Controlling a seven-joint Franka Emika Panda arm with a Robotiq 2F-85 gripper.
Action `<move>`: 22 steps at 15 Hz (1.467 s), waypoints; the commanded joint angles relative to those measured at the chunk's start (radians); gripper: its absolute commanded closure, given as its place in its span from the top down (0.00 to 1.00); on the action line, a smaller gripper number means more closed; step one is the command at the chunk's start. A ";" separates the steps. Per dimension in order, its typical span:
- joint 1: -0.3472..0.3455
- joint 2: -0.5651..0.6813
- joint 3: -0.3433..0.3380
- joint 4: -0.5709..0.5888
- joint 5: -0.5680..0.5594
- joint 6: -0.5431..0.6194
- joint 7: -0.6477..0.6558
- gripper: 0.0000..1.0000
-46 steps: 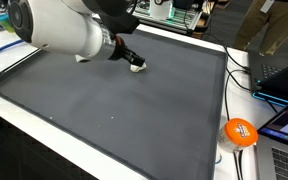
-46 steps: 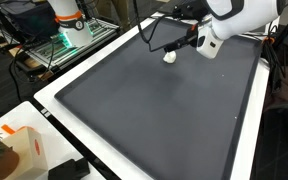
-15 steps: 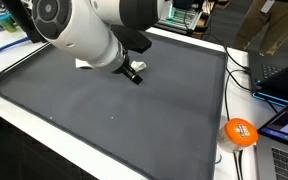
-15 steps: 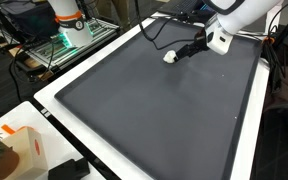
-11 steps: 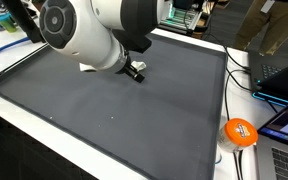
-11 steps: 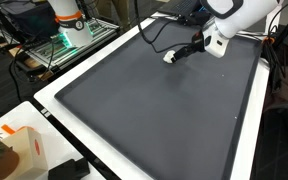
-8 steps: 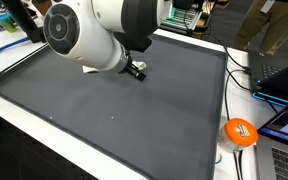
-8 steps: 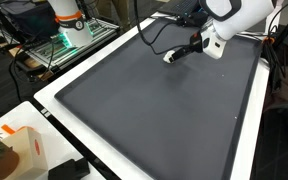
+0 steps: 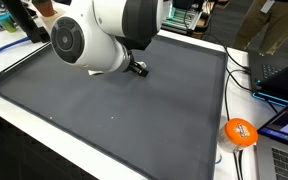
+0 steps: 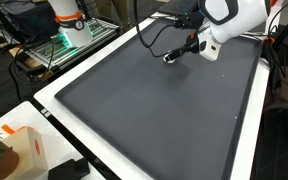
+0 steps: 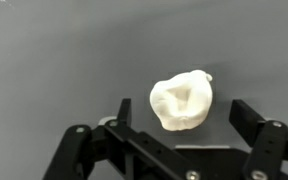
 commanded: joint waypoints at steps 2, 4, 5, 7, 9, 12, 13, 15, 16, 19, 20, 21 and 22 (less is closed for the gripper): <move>-0.017 0.033 0.018 0.041 -0.001 -0.049 -0.028 1.00; -0.017 0.036 0.018 0.047 -0.002 -0.055 -0.033 1.00; -0.017 0.037 0.018 0.049 -0.001 -0.056 -0.035 1.00; -0.020 0.020 0.018 0.032 0.002 -0.044 -0.038 1.00; -0.030 -0.030 0.017 -0.031 0.009 -0.014 -0.047 1.00; -0.038 -0.142 0.003 -0.181 0.008 0.040 -0.076 1.00; -0.052 -0.182 0.014 -0.224 0.013 0.070 -0.080 1.00; -0.072 -0.255 0.023 -0.304 0.045 0.132 -0.093 1.00; -0.078 -0.290 0.023 -0.345 0.064 0.173 -0.087 1.00; -0.090 -0.399 0.025 -0.476 0.123 0.290 -0.076 1.00; -0.088 -0.433 0.023 -0.521 0.133 0.332 -0.071 1.00; -0.085 -0.465 0.022 -0.567 0.142 0.379 -0.062 1.00; -0.080 -0.496 0.021 -0.615 0.147 0.427 -0.052 1.00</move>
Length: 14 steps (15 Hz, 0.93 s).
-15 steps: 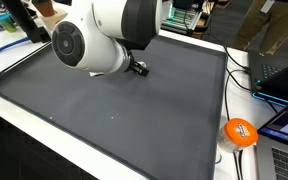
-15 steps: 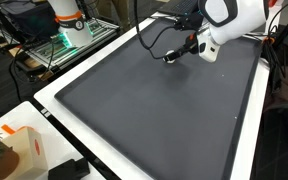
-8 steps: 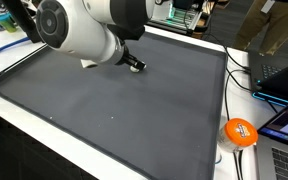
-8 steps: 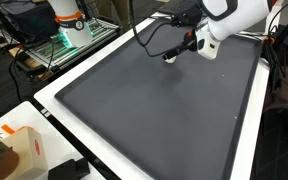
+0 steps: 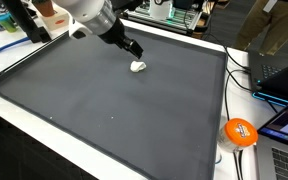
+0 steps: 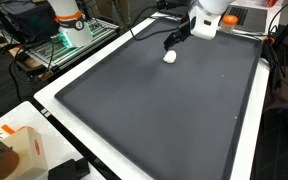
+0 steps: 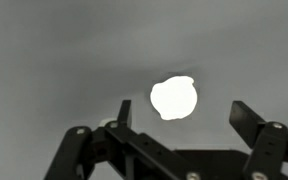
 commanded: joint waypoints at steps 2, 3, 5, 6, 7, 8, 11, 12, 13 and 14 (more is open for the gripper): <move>0.005 -0.184 0.010 -0.293 0.035 0.238 0.048 1.00; 0.007 -0.219 0.014 -0.343 0.025 0.267 0.037 1.00; -0.002 -0.149 0.019 -0.239 0.011 0.213 0.028 1.00; -0.001 -0.168 0.020 -0.270 0.011 0.227 0.029 1.00; -0.001 -0.182 0.021 -0.288 0.011 0.233 0.029 1.00; -0.001 -0.190 0.022 -0.298 0.011 0.236 0.030 1.00; 0.000 -0.202 0.021 -0.317 0.018 0.264 0.038 1.00; 0.002 -0.209 0.019 -0.333 0.021 0.288 0.049 1.00; 0.002 -0.213 0.018 -0.344 0.023 0.305 0.056 1.00; 0.003 -0.218 0.017 -0.359 0.021 0.330 0.064 1.00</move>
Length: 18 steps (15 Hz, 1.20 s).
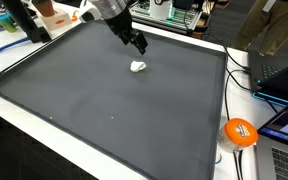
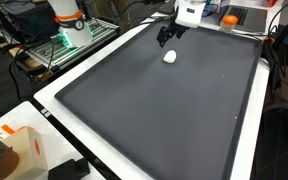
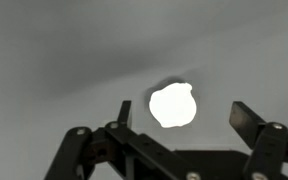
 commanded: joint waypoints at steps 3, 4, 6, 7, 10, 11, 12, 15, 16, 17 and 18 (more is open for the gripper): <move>-0.001 -0.045 0.003 -0.125 0.013 0.172 0.051 1.00; 0.000 -0.052 0.004 -0.150 0.012 0.205 0.058 1.00; 0.005 -0.073 0.006 -0.212 0.014 0.288 0.076 1.00; 0.005 -0.085 0.010 -0.243 0.020 0.331 0.080 1.00; 0.015 -0.140 0.014 -0.362 0.020 0.499 0.115 1.00; 0.018 -0.159 0.019 -0.399 0.023 0.556 0.118 1.00; 0.023 -0.179 0.022 -0.437 0.016 0.608 0.119 1.00; 0.052 -0.230 0.018 -0.522 -0.053 0.717 0.135 1.00; 0.029 -0.163 0.026 -0.434 -0.021 0.659 0.111 1.00; 0.036 -0.181 0.027 -0.460 -0.030 0.682 0.116 1.00; 0.040 -0.195 0.028 -0.477 -0.035 0.692 0.118 1.00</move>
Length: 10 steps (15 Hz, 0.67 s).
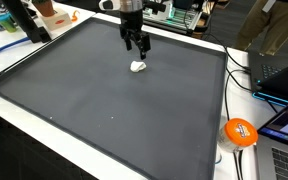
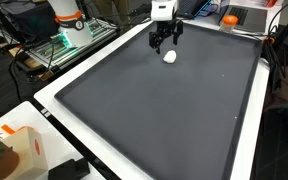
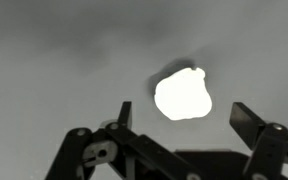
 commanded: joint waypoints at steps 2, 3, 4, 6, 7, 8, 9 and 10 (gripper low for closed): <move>-0.008 -0.014 0.009 -0.011 -0.006 0.001 0.003 1.00; -0.008 -0.016 0.009 -0.011 -0.006 0.001 0.003 1.00; -0.008 -0.016 0.009 -0.011 -0.006 0.001 0.003 1.00; 0.006 -0.031 0.002 -0.044 -0.028 0.067 0.037 1.00; 0.015 -0.041 -0.005 -0.063 -0.048 0.104 0.060 1.00; 0.020 -0.051 -0.006 -0.082 -0.055 0.140 0.067 1.00; 0.026 -0.062 -0.007 -0.107 -0.066 0.184 0.079 1.00; 0.037 -0.069 -0.014 -0.131 -0.090 0.226 0.102 1.00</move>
